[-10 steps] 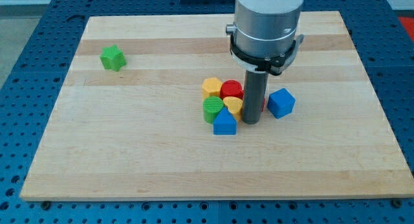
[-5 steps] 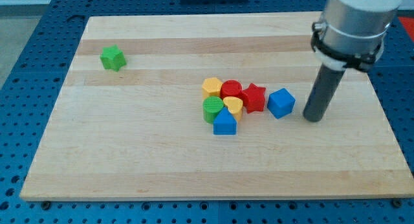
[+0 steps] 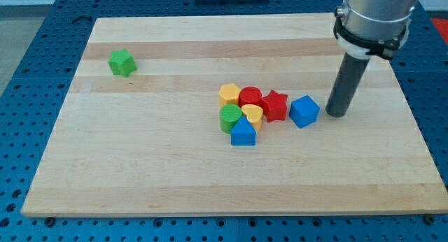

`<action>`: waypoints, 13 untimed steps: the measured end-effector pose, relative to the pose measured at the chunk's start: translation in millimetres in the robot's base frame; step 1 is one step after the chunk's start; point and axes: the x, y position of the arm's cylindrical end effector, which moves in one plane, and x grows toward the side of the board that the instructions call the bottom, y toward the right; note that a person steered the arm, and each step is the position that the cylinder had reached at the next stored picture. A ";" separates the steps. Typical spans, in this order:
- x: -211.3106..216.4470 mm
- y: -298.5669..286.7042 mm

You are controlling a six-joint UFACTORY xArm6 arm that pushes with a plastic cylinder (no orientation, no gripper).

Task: Move blue cube closer to yellow heart

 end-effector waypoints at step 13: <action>26.7 -53.5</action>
